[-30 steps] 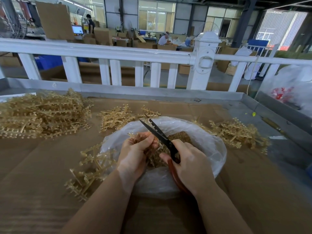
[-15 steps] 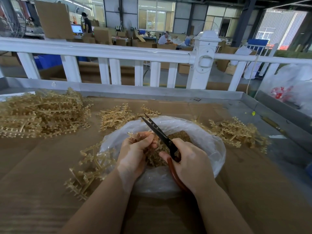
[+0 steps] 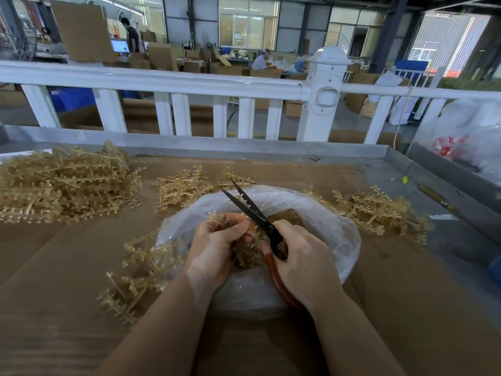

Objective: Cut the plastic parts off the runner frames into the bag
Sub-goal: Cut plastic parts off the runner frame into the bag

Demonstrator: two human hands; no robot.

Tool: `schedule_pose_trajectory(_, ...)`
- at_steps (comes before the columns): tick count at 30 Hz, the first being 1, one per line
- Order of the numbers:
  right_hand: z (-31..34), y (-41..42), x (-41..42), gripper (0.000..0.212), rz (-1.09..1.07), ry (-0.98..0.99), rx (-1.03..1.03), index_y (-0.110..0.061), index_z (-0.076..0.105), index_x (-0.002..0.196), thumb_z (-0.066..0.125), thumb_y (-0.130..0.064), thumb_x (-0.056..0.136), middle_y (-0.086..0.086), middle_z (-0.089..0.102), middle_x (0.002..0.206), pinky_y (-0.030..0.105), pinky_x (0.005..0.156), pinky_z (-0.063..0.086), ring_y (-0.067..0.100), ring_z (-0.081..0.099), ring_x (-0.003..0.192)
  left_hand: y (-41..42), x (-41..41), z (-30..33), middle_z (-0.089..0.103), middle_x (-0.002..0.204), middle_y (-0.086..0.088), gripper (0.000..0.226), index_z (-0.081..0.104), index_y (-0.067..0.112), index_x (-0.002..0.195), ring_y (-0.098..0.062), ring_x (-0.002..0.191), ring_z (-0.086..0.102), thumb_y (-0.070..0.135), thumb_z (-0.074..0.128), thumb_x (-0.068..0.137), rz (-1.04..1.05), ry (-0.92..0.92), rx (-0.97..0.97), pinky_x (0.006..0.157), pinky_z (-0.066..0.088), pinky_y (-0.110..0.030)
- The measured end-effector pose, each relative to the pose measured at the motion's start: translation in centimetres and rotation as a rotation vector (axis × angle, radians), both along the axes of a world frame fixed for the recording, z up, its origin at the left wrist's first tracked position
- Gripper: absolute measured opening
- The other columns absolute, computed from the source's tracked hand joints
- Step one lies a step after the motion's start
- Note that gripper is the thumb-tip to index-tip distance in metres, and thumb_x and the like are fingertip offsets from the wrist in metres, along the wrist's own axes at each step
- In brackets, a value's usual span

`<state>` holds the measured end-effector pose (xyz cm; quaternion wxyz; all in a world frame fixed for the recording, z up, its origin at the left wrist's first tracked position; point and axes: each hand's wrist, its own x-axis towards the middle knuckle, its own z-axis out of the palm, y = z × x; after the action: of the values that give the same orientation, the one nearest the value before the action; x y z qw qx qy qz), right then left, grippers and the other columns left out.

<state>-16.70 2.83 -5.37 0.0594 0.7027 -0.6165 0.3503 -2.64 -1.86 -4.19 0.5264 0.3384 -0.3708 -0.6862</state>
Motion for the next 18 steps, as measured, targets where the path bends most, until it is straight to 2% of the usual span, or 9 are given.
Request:
schedule_pose_trajectory(3, 0.18, 0.02, 0.02, 0.021, 0.005, 0.015, 0.008, -0.019, 0.063, 0.104, 0.059, -0.034, 0.09, -0.004, 0.065, 0.083, 0.017, 0.067, 0.045, 0.01, 0.059, 0.074, -0.11, 0.06, -0.13, 0.067, 0.07, -0.015, 0.005, 0.066, 0.003, 0.072, -0.026, 0.068, 0.066, -0.001, 0.064, 0.07, -0.024, 0.021, -0.008, 0.063, 0.059, -0.034)
schedule_pose_trajectory(5, 0.28, 0.0, 0.06, 0.022, 0.004, 0.025, 0.025, -0.02, 0.063, 0.104, 0.055, -0.036, 0.092, -0.004, 0.064, 0.082, 0.018, 0.067, 0.046, 0.01, 0.058, 0.074, -0.22, 0.08, -0.29, 0.066, 0.072, -0.015, 0.011, 0.066, 0.001, 0.076, -0.027, 0.07, 0.065, 0.003, 0.065, 0.065, -0.031, 0.033, -0.013, 0.064, 0.06, -0.034)
schedule_pose_trajectory(10, 0.42, 0.02, 0.19, 0.019, 0.001, 0.018, 0.025, -0.019, 0.062, 0.099, 0.055, -0.036, 0.092, -0.005, 0.063, 0.077, 0.019, 0.063, 0.046, 0.009, 0.057, 0.068, -0.25, 0.26, -0.51, 0.063, 0.07, -0.015, 0.009, 0.066, 0.003, 0.074, -0.028, 0.07, 0.061, 0.003, 0.066, 0.065, -0.038, 0.05, -0.026, 0.065, 0.059, -0.034)
schedule_pose_trajectory(14, 0.36, 0.06, 0.22, 0.019, -0.007, 0.015, 0.018, -0.019, 0.061, 0.095, 0.055, -0.036, 0.091, -0.004, 0.061, 0.073, 0.024, 0.06, 0.049, 0.011, 0.056, 0.065, -0.33, 0.15, -0.66, 0.06, 0.067, -0.015, 0.005, 0.066, 0.006, 0.069, -0.028, 0.068, 0.059, 0.004, 0.066, 0.065, -0.028, 0.068, -0.031, 0.067, 0.057, -0.037)
schedule_pose_trajectory(16, 0.27, 0.03, 0.21, 0.019, -0.012, 0.017, 0.015, -0.019, 0.061, 0.096, 0.055, -0.037, 0.091, -0.004, 0.061, 0.073, 0.027, 0.06, 0.05, 0.012, 0.057, 0.065, -0.37, 0.07, -0.77, 0.062, 0.068, -0.014, 0.011, 0.064, 0.005, 0.074, -0.027, 0.068, 0.059, 0.004, 0.066, 0.063, -0.009, 0.076, -0.036, 0.068, 0.055, -0.038)
schedule_pose_trajectory(18, 0.18, -0.01, 0.19, 0.019, -0.01, 0.02, 0.008, -0.019, 0.062, 0.096, 0.055, -0.036, 0.091, -0.004, 0.061, 0.072, 0.026, 0.059, 0.049, 0.013, 0.057, 0.065, -0.4, 0.03, -0.78, 0.065, 0.076, -0.014, 0.024, 0.063, 0.004, 0.086, -0.028, 0.073, 0.062, 0.002, 0.064, 0.062, 0.001, 0.088, -0.047, 0.072, 0.053, -0.04)
